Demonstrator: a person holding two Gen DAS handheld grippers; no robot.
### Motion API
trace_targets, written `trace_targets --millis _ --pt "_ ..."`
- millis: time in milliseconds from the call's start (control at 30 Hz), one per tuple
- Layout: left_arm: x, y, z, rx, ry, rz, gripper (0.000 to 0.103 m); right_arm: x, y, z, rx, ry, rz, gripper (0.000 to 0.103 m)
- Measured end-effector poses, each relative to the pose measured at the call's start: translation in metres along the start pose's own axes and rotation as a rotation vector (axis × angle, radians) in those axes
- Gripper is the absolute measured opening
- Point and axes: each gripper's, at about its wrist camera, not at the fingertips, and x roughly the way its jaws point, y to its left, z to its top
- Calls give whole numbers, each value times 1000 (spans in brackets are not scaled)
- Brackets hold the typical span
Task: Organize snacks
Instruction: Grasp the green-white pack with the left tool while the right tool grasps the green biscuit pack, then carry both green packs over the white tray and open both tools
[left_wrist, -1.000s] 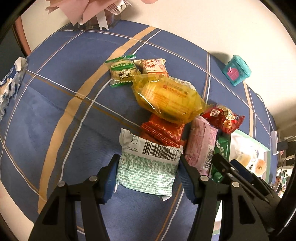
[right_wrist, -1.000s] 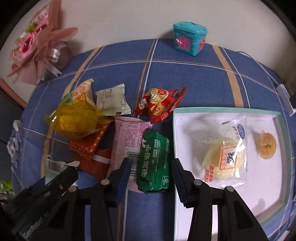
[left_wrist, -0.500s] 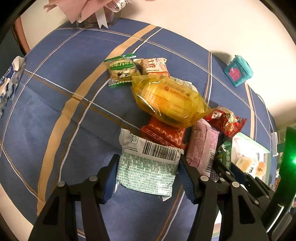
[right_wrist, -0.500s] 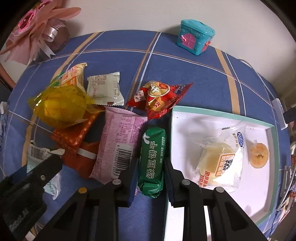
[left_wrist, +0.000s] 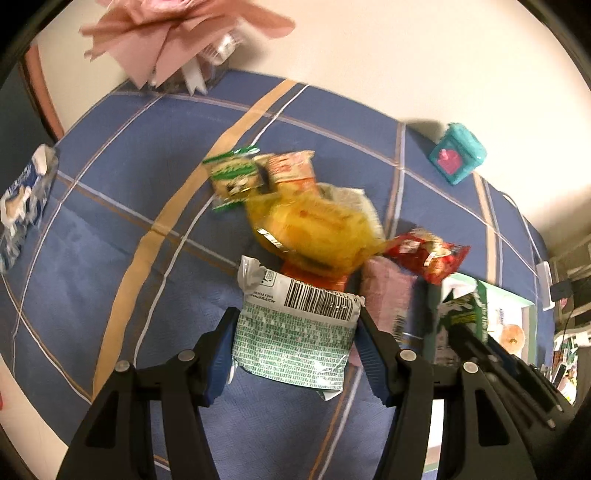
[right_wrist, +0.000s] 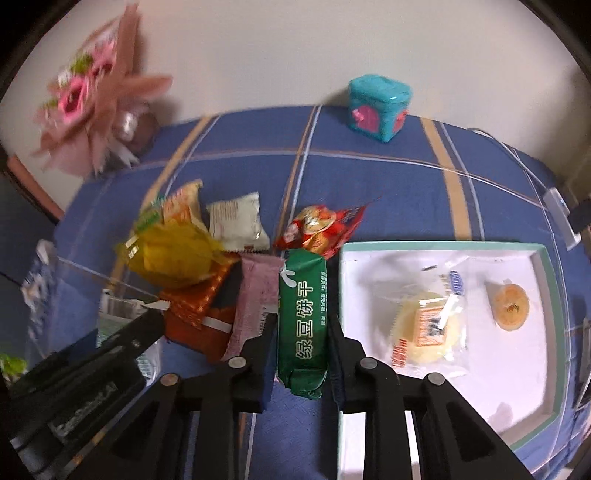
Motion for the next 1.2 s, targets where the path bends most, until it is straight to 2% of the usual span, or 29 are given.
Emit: trace_targets --millis 167,300,533,667,900,1200 --pt "-9 -31 -6 86 -22 0 63 -19 -50 4 93 -37 -66 26" --pt "-11 -67 -16 175 -10 -43 63 -26 -101 1 205 -36 -115 26" --pt "-8 -139 -50 363 23 -80 63 -39 -190 -13 378 -27 -222 26" --pt "2 -174 -71 455 50 -84 63 -40 -221 -20 435 -15 -249 26" --pt "21 -204 -97 547 93 -68 63 -25 -242 -30 473 43 -235 26" --pt "44 -206 -102 542 139 -44 66 -3 -246 -39 489 110 -210 26"
